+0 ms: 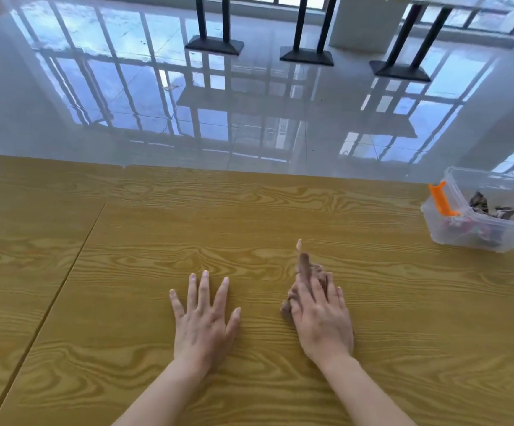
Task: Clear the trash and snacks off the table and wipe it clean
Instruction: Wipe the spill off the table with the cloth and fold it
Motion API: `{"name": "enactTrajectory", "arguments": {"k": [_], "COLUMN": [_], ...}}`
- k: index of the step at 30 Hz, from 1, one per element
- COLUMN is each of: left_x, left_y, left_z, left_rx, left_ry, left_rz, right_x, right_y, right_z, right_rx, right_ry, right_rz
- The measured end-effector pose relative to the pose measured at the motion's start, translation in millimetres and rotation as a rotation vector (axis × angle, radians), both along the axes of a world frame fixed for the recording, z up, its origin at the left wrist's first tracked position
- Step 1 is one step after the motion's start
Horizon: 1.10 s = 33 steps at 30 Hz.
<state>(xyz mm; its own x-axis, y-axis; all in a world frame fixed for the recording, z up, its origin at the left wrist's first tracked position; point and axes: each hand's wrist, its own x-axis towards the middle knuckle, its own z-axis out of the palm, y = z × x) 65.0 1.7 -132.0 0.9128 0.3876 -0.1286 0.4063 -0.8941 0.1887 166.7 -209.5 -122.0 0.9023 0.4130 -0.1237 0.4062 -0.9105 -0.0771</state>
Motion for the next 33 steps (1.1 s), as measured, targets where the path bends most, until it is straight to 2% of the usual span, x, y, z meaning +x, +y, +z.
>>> {"name": "enactTrajectory", "arguments": {"k": [6,8,11,14,16,21,29,33], "left_x": [3,3,6,10,14,21,23,20], "left_y": [-20,-21,-37,-69,-90,-113,-123,-132], "left_z": [1,5,15,21,21,18,23,29], "left_rx": [-0.041,-0.083,-0.200,-0.245,-0.264,-0.191,-0.145,-0.136], "left_ry": [-0.077,-0.089,-0.160,-0.208,-0.165,-0.011,0.022,-0.003], "left_rz": [0.055,0.077,0.083,-0.115,-0.246,-0.405,-0.385,-0.380], "right_x": [-24,-15,-3,-9,-14,-10,-4,-8], "right_y": [-23,-43,-71,-92,-101,-108,-119,-117], "right_z": [3,5,11,16,16,22,26,30], "right_rx": [0.053,0.075,0.127,0.145,0.174,0.174,0.177,0.203], "right_ry": [-0.007,0.001,0.042,0.073,0.069,0.046,0.111,0.074], "right_rz": [0.508,0.600,0.429,0.251,0.205,0.253,0.336,0.324]}}
